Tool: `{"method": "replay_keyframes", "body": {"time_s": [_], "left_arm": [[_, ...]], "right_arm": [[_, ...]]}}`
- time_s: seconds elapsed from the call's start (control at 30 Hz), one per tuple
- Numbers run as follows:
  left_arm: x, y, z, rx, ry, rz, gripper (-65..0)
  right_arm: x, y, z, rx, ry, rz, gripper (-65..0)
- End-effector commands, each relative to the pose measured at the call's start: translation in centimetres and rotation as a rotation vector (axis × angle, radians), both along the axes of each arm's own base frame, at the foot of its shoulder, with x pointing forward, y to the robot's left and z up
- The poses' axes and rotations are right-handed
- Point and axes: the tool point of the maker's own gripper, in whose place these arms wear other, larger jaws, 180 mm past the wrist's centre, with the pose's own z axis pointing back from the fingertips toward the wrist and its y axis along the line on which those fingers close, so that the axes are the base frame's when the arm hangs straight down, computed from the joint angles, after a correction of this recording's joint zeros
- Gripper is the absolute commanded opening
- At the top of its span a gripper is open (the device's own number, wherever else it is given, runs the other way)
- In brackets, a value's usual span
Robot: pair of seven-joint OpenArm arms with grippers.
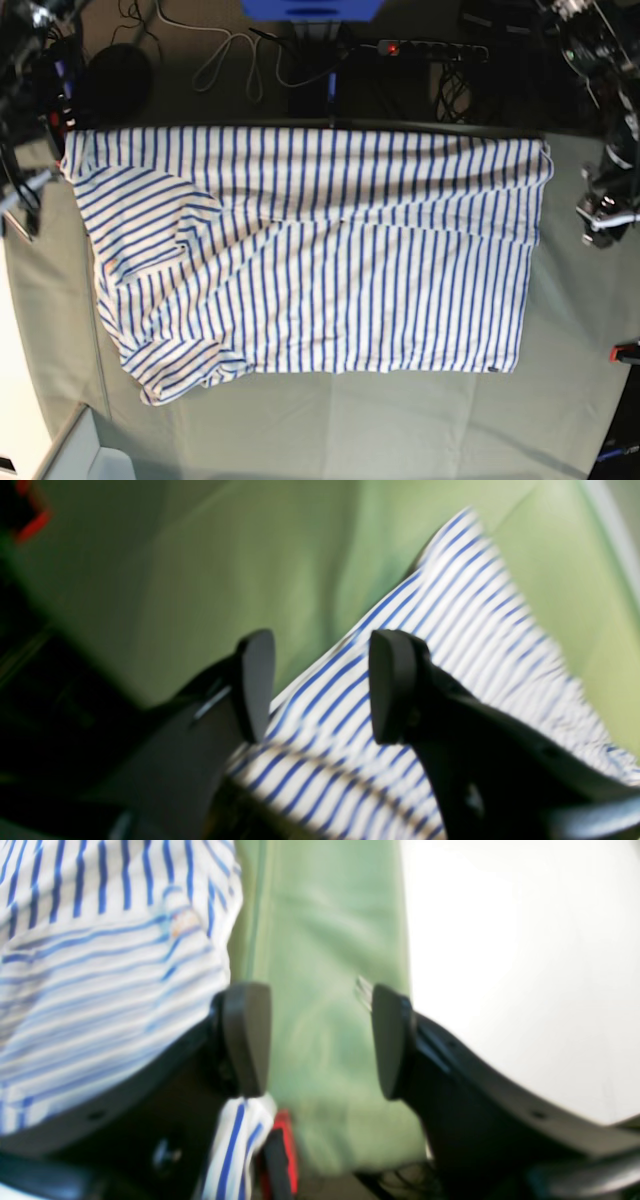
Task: Layout the t-shirt on the table in an organized manner, then fold the t-shirt properly
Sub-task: 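Lay the shirt back down flat and open both grippers, then move both grippers to the shirt's hem corners and grasp them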
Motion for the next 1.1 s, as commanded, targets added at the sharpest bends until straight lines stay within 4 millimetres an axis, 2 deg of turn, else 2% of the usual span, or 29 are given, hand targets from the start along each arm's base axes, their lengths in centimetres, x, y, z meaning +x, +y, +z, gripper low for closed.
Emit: {"method": "replay_keyframes", "body": {"time_s": [0.0,0.1,0.17,0.3,0.47,0.53,0.6,0.73,0.87,0.97,1.07], "left_arm": [[0.7,0.5,1.5,0.028,-0.043,0.004,-34.0],[2.4,0.4,2.9,0.026,-0.095,0.003,-26.8],[3.7,0.4,3.9,0.020,-0.135,0.004,-19.5],[6.1,0.7,4.0,-0.022,-0.170,0.019,-7.5],[9.5,1.2,3.5,-0.088,-0.184,0.037,-6.0],[11.0,1.3,2.5,-0.135,-0.174,0.044,-6.0],[12.0,2.1,1.7,-0.157,-0.149,0.051,-6.0],[15.2,1.9,-0.3,-0.174,-0.088,0.020,-5.9],[17.7,1.7,-2.5,-0.048,-0.041,-0.020,-5.9],[19.2,0.9,-3.8,0.064,-0.013,-0.075,-5.9],[20.5,0.2,-5.2,0.144,0.012,-0.109,-5.9]], "right_arm": [[2.7,0.4,1.6,-0.008,-0.068,0.031,-29.3],[7.7,1.4,0.5,0.013,-0.045,0.053,-27.2],[11.0,2.2,-0.2,0.045,-0.026,0.068,-26.9],[16.8,3.6,-1.2,0.165,0.002,0.088,-26.9],[20.7,4.9,-2.0,0.309,0.016,0.120,-26.9],[21.5,5.2,-2.1,0.359,-0.026,0.130,-26.9],[21.5,5.6,-2.7,0.390,-0.043,0.134,-26.9],[20.8,6.2,-4.2,0.440,-0.053,0.133,-26.9],[19.8,7.0,-6.0,0.471,-0.023,0.125,-26.9],[19.5,5.7,-6.8,0.442,-0.015,0.059,-26.9],[18.7,5.7,-7.6,0.441,0.002,0.053,-26.9]]}}
